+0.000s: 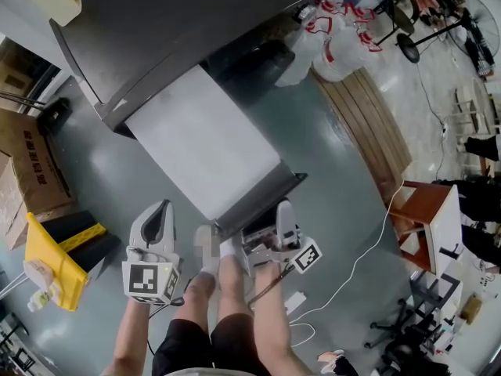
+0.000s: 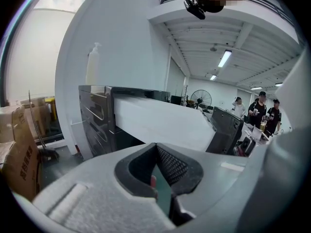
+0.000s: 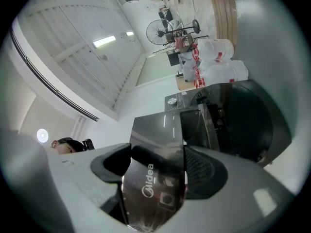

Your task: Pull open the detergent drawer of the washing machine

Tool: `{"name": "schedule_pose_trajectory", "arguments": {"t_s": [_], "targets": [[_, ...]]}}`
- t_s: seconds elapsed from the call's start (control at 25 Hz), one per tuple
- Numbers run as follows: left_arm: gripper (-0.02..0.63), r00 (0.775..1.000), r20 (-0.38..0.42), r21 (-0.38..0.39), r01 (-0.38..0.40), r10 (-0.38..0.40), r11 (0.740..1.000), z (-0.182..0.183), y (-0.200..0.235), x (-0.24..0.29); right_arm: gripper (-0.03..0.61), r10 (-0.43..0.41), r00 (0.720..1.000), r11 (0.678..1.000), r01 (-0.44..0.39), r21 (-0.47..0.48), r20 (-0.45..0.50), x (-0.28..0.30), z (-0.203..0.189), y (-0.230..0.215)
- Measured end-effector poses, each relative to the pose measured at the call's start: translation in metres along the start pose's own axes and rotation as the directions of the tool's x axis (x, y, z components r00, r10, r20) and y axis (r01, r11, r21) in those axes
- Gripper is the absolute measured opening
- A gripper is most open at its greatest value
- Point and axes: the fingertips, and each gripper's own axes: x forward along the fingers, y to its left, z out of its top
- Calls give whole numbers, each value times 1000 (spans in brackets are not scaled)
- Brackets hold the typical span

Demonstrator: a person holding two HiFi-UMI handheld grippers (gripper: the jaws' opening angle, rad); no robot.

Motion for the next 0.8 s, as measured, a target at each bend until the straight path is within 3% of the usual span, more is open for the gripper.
{"name": "schedule_pose_trajectory", "arguments": {"t_s": [0.52,0.8], "targets": [[11,1000,-4,18,28,-28,999,-3,-9,1,328,22,999,1000,-21,6,-43,-6,3,-4],[11,999,7,34,35,-35,999,4,-12,-5,328,-70,994,987,57,-149,-85,-22,1,-5]]}}
